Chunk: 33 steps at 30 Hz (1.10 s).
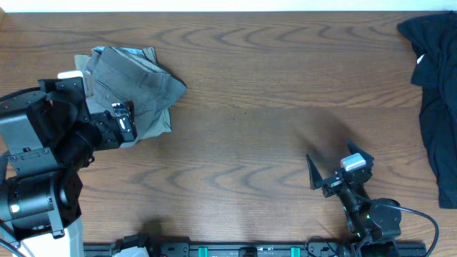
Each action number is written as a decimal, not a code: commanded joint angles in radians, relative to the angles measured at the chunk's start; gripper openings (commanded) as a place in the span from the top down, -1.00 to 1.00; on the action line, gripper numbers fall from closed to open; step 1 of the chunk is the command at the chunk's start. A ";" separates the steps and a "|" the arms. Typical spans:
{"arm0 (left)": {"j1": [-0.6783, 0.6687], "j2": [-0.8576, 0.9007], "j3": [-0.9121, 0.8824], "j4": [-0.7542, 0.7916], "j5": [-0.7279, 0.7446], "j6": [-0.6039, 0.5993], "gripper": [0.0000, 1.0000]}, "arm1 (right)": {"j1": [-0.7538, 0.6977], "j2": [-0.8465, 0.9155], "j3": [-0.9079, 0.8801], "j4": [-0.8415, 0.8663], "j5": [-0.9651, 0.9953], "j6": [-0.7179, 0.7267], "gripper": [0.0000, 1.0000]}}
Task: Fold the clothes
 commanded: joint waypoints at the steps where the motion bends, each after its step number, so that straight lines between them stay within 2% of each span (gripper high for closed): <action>1: -0.003 -0.001 0.000 0.000 -0.002 0.013 -0.96 | -0.004 -0.005 -0.006 0.002 -0.005 -0.010 -0.99; 24: -0.005 -0.009 -0.003 -0.001 -0.011 0.021 -0.96 | -0.004 -0.005 -0.006 0.002 -0.005 -0.010 -0.98; 28: -0.052 -0.034 -0.032 0.077 -0.036 0.021 -0.96 | -0.004 -0.005 -0.006 0.002 -0.004 -0.010 -0.99; 33: -0.138 -0.103 -0.188 0.289 -0.094 0.021 -0.96 | -0.004 -0.005 -0.006 0.002 -0.004 -0.010 -0.99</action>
